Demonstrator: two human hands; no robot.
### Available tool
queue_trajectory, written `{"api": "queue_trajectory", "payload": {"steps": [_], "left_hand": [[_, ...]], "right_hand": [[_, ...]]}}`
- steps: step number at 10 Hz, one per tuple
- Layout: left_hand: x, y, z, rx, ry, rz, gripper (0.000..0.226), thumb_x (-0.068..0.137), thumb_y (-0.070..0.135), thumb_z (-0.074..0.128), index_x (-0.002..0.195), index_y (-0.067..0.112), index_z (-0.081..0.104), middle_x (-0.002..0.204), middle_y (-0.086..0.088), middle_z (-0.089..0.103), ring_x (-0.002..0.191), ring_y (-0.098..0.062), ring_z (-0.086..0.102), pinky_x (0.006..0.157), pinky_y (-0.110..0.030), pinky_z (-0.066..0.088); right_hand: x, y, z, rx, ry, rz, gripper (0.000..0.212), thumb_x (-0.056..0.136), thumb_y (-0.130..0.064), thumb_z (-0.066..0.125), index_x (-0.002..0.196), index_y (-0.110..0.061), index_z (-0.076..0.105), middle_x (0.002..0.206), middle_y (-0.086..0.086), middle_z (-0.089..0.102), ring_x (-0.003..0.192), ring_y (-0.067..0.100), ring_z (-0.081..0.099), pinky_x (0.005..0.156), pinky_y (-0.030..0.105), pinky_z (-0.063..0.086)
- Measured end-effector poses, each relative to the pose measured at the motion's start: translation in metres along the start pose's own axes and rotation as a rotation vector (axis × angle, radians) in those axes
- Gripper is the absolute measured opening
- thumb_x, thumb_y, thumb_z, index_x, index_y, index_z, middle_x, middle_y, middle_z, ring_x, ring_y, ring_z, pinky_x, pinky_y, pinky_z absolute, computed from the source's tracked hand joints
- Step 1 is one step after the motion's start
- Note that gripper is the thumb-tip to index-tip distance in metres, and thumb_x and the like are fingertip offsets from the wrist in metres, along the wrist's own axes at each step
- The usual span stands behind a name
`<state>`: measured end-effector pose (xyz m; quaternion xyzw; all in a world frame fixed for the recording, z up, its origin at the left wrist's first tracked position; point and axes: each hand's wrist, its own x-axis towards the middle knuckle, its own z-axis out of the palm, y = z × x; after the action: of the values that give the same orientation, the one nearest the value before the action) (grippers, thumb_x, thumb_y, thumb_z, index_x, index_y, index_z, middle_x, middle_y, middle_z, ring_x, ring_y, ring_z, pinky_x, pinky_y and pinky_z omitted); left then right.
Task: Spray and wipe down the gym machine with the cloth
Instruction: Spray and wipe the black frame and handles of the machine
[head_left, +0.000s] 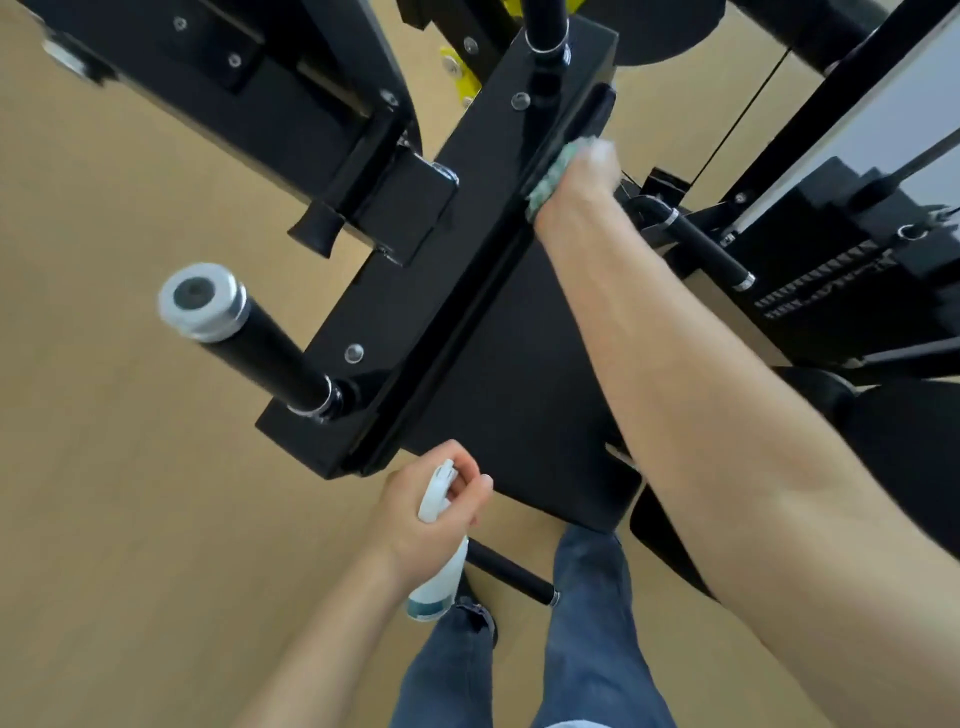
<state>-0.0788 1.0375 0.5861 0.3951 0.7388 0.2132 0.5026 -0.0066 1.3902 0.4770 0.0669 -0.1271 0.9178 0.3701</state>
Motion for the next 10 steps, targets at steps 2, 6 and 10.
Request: {"api": "queue_trajectory", "payload": {"steps": [2,6,10], "left_hand": [[0.021,0.025,0.007,-0.049,0.047,-0.048,0.020,0.097,0.024,0.068,0.080,0.016,0.061,0.065,-0.002,0.065,0.063,-0.017,0.063,0.062,-0.024,0.049],[0.015,0.022,0.012,0.023,0.087,-0.244,0.022,0.096,0.018,0.069,0.076,0.018,0.060,0.069,-0.008,0.066,0.061,-0.009,0.058,0.060,-0.021,0.048],[-0.011,0.014,0.026,-0.048,0.137,-0.156,0.019,0.097,0.013,0.068,0.079,0.015,0.061,0.065,-0.007,0.064,0.061,-0.011,0.059,0.062,-0.028,0.049]], "right_hand": [[-0.037,0.070,0.113,-1.029,1.206,-0.247,0.049,0.111,-0.031,0.022,0.160,-0.034,0.018,0.168,-0.005,0.017,0.152,0.007,0.014,0.116,0.020,0.015],[-0.009,0.009,0.086,-1.112,1.226,-0.322,0.048,0.111,-0.032,0.026,0.159,-0.024,0.028,0.164,0.001,0.029,0.149,0.016,0.027,0.101,0.001,0.017],[-0.074,0.099,0.073,-0.174,1.090,0.338,0.038,0.090,-0.037,0.048,0.057,-0.026,0.033,0.065,-0.009,0.030,0.052,0.011,0.033,0.054,0.027,0.022]]}}
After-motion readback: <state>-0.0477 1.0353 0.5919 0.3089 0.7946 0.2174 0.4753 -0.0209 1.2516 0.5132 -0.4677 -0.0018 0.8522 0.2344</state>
